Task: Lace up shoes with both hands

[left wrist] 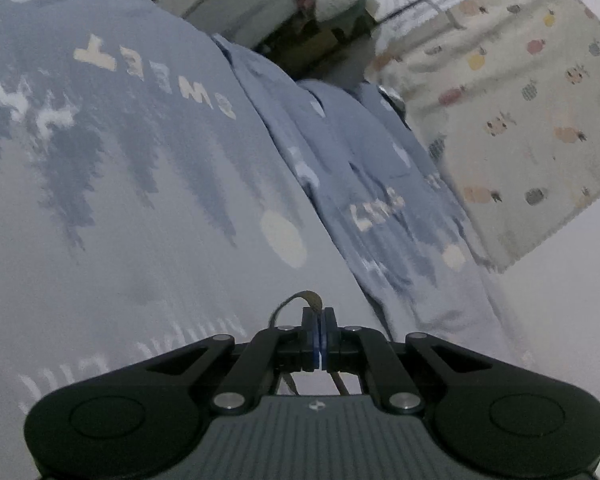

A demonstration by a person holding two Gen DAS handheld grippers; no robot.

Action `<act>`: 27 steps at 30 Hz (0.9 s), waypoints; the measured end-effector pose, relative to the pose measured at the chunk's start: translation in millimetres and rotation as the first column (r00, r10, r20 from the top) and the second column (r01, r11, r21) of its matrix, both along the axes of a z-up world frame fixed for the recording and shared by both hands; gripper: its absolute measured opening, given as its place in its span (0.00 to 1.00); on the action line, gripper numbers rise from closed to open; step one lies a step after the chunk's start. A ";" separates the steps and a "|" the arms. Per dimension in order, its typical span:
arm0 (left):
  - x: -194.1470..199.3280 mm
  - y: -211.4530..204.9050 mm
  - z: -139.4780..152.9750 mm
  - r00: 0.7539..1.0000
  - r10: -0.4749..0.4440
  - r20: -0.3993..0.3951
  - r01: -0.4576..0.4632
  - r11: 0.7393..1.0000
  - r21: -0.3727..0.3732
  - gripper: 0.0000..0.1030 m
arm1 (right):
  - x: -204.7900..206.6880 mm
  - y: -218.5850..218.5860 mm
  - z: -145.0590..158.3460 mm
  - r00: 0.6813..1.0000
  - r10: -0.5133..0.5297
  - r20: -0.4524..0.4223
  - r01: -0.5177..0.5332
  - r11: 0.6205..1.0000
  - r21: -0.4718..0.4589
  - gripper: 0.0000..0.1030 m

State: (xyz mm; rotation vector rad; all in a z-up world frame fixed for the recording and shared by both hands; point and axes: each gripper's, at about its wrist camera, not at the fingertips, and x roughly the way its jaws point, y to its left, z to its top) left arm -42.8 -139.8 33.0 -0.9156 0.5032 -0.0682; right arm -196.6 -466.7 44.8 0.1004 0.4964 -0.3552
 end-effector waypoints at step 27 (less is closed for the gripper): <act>12.8 26.3 -19.8 0.981 -0.151 -0.120 0.116 0.959 -0.258 0.47 | 2.5 4.5 1.5 1.000 0.006 -0.005 -0.006 1.000 -0.006 0.05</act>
